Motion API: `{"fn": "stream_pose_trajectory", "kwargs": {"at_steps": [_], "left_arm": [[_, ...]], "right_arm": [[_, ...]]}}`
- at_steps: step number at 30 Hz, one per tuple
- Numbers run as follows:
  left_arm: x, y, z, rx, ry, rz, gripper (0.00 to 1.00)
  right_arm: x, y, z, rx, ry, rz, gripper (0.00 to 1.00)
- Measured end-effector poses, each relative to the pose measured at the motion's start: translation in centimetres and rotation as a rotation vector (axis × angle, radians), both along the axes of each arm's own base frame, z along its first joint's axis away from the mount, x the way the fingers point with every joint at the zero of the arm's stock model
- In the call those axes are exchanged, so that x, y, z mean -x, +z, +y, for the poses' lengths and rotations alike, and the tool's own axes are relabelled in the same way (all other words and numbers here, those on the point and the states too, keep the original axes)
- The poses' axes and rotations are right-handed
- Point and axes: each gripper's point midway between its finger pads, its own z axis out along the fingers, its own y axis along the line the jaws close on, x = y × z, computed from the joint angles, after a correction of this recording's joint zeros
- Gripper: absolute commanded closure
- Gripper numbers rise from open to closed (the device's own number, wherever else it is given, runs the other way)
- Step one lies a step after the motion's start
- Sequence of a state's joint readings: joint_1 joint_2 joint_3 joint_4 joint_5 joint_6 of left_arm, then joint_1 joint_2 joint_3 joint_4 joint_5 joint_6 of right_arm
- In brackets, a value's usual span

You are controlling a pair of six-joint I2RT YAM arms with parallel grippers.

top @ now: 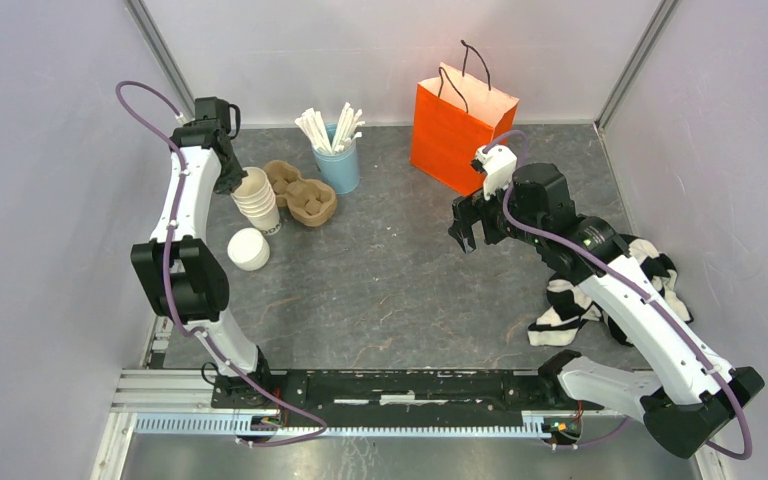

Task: Pack the takeout coffee

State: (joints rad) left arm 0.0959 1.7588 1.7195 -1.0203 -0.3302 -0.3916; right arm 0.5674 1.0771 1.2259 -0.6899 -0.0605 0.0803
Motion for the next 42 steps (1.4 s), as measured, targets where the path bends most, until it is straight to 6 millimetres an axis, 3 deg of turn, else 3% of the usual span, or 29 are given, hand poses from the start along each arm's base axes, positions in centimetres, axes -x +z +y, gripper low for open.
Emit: {"fn": "stream_pose_trajectory", "kwargs": {"at_steps": [8, 14, 28, 34, 39, 40, 42], "left_arm": [[-0.1, 0.1, 0.0, 0.000, 0.000, -0.007, 0.98], [0.3, 1.3, 0.0, -0.004, 0.000, -0.038, 0.98], [1.4, 6.8, 0.0, -0.031, 0.004, -0.251, 0.98], [2.6, 11.4, -0.4, -0.029, -0.006, -0.389, 0.98], [3.7, 15.0, -3.7, 0.072, -0.081, -0.537, 0.98], [4.0, 15.2, -5.2, 0.097, -0.116, -0.556, 0.98], [4.6, 14.6, -10.1, 0.169, -0.229, -0.572, 0.98]], "right_arm": [[0.0, 0.0, 0.0, 0.000, 0.000, 0.000, 0.02], [0.0, 0.0, 0.0, -0.001, 0.003, 0.001, 0.02], [0.1, 0.0, 0.2, -0.005, 0.009, 0.003, 0.02], [0.1, 0.0, 0.1, -0.005, 0.008, 0.002, 0.02], [-0.1, 0.7, -0.2, -0.002, -0.010, -0.014, 0.02], [-0.2, 1.1, -0.2, -0.004, -0.015, -0.022, 0.02], [-0.4, 1.8, -0.6, -0.003, -0.035, -0.041, 0.02]]}}
